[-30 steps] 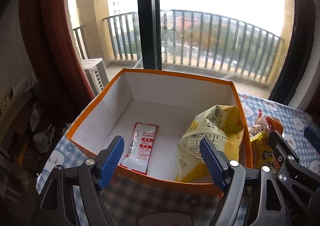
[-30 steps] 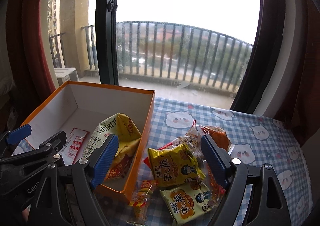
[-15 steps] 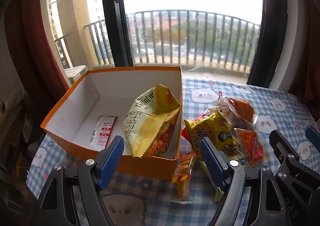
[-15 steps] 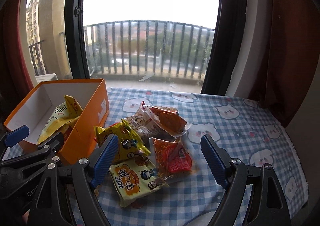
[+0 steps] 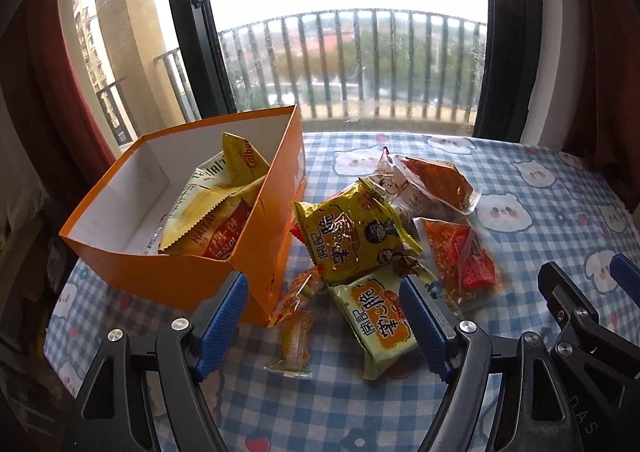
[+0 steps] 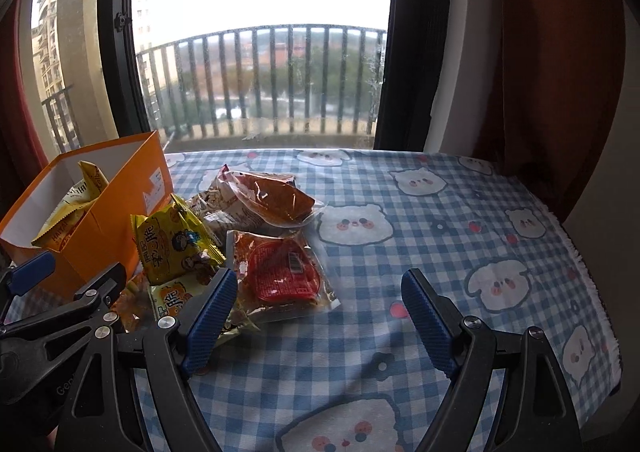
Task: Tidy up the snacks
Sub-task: 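Withdraw both open tools from the box back toward the remaining snacks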
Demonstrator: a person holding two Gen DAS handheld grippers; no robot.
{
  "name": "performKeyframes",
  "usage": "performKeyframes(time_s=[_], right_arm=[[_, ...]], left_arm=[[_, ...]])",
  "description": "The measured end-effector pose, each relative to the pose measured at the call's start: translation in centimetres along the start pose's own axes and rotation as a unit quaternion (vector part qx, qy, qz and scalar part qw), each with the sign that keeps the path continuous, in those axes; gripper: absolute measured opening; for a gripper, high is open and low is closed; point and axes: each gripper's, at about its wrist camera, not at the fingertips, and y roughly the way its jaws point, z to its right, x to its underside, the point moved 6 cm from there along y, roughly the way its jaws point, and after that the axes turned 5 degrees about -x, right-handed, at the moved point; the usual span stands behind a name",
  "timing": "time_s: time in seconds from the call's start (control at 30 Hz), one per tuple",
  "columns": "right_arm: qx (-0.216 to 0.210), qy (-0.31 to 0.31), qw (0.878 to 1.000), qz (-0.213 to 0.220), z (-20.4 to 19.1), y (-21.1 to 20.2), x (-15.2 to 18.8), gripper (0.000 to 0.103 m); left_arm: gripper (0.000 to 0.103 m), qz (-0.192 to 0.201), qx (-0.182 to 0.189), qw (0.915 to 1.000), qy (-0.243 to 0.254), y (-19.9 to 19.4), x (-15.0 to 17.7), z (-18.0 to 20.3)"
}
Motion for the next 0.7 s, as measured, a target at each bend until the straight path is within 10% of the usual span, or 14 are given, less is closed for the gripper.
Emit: performKeyframes(time_s=[0.7], right_arm=[[-0.030, 0.026, 0.998, -0.043, 2.3, 4.6, 3.4, 0.086]], left_arm=[[0.077, -0.020, -0.015, 0.9995, 0.017, 3.3, 2.2, 2.5]])
